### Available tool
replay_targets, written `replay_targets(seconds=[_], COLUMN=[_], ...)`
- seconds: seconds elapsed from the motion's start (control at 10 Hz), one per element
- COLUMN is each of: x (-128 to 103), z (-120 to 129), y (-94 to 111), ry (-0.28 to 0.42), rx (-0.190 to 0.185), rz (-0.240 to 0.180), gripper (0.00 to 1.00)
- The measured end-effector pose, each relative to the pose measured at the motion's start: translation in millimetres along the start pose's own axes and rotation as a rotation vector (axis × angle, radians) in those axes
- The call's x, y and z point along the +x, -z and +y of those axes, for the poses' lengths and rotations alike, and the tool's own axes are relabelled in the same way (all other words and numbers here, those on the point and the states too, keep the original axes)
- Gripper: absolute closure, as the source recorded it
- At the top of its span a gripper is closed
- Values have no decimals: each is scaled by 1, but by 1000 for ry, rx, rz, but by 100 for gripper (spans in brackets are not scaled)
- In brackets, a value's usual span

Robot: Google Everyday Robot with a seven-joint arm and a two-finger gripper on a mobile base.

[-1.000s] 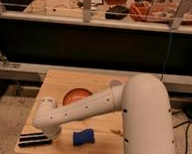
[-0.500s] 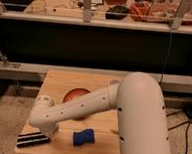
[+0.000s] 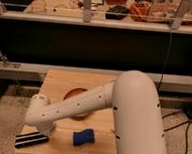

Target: Push the eraser across the table

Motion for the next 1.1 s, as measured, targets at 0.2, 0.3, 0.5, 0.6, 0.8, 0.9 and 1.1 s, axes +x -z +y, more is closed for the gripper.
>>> replay_targets(seconds=[0.2,0.3,0.5,0.6,0.8,0.9,1.1], x=[1,1,0,-1,1,1,0], z=[-4,-7,-12,-14,-18,-21,-26], y=[1,2,3,4,5,5,6], ry=[8,15,27,30,35,38,46], rx=[-1,0,-2,-2,-1,0,1], rz=[8,12,18,19,27,30,37], gripper=[96,96,96,96,96,96,96])
